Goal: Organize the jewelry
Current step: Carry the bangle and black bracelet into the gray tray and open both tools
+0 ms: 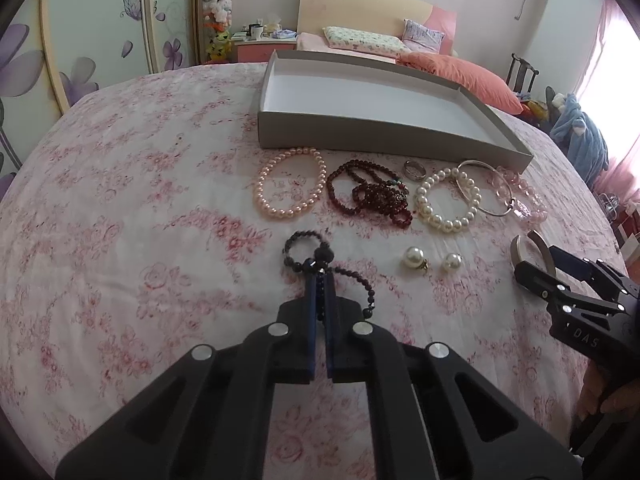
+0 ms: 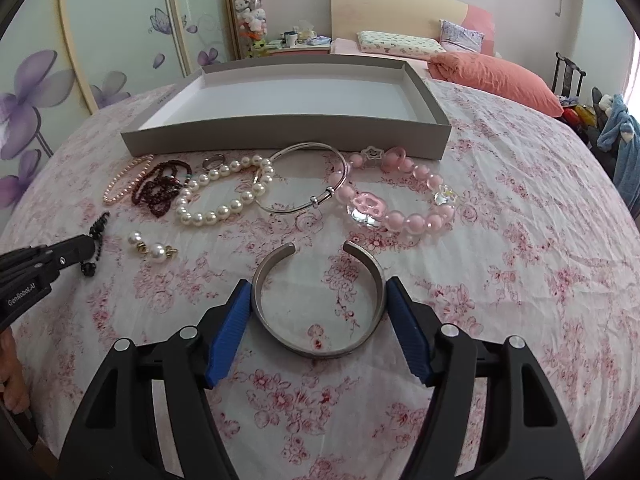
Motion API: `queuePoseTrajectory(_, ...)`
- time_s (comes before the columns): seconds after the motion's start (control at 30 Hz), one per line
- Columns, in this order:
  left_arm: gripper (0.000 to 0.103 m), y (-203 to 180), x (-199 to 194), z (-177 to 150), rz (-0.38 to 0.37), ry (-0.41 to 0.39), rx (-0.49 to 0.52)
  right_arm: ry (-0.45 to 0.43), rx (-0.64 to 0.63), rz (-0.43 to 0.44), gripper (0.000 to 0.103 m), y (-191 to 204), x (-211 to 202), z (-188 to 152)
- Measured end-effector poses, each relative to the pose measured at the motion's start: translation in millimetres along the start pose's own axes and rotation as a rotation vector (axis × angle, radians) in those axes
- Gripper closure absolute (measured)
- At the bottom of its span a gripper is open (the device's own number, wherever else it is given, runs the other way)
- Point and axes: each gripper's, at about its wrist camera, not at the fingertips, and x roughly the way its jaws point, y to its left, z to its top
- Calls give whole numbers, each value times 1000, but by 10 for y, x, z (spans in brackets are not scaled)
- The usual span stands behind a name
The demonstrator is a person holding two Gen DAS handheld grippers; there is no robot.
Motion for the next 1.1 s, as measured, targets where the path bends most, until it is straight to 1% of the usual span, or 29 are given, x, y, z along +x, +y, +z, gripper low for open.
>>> queuePoseTrajectory(0.17, 98, 39, -171, -23, -28, -59, -12, -50, 24, 21, 35, -34, -135, -21)
queuePoseTrajectory(0.5, 98, -39, -630, 26, -50, -240, 11, -202, 29, 42, 35, 41, -482, 29)
queuePoseTrajectory(0.73, 98, -180, -913, 46, -50, -364, 52, -330, 17, 22, 35, 93, -722, 47)
queuePoseTrajectory(0.9, 98, -269, -1036, 73, -34, -420, 76, -426, 7, 1, 35, 121, -876, 62)
queuePoseTrajectory(1.0, 98, -324, -1090, 137, -21, -447, 89, -494, 1, -18, 35, 128, -978, 107)
queuePoseTrajectory(1.1, 98, -374, -1134, 275, -2, -474, 93, -548, -1, -38, 35, 119, -1056, 207)
